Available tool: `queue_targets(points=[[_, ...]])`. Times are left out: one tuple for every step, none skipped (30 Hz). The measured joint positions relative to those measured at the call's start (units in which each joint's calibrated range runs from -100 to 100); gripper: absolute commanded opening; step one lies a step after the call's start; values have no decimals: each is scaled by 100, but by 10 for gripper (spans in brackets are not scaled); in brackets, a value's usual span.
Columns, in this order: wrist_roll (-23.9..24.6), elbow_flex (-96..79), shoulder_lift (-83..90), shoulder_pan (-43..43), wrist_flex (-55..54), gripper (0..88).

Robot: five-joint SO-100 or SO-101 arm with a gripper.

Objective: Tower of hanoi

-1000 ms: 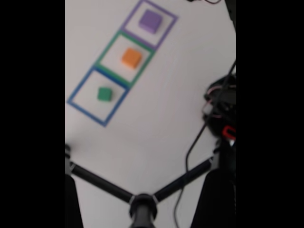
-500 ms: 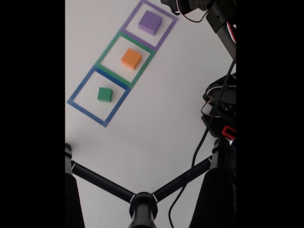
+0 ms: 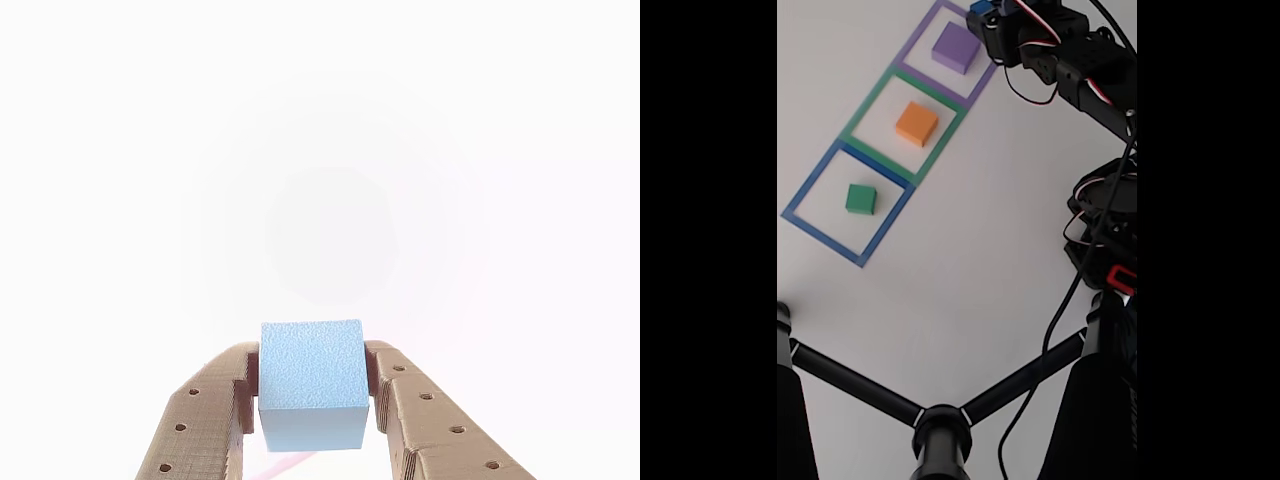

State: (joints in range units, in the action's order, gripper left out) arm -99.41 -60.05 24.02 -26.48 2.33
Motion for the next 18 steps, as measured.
queue_targets(points=[[0, -52, -84, 0, -177, 46], [0, -87, -169, 0, -329, 46], [0, -113, -253, 0, -474, 47], [0, -165, -312, 0, -594, 47], [0, -218, -388, 25, -746, 47], [0, -261, -473, 57, -899, 47], [0, -322, -566, 90, -1067, 47], [0, -374, -667, 115, -1244, 48], [0, -426, -785, 139, -1429, 48], [0, -444, -920, 147, -1605, 48], [0, -461, -1047, 147, -1782, 49], [0, -461, -1157, 172, -1942, 49], [0, -461, -1266, 205, -2103, 49], [0, -453, -1401, 237, -2263, 49], [0, -453, -1537, 254, -2424, 49], [0, -453, -1646, 270, -2544, 50], [0, -453, -1748, 270, -2657, 50], [0, -453, -1824, 270, -2745, 50]])
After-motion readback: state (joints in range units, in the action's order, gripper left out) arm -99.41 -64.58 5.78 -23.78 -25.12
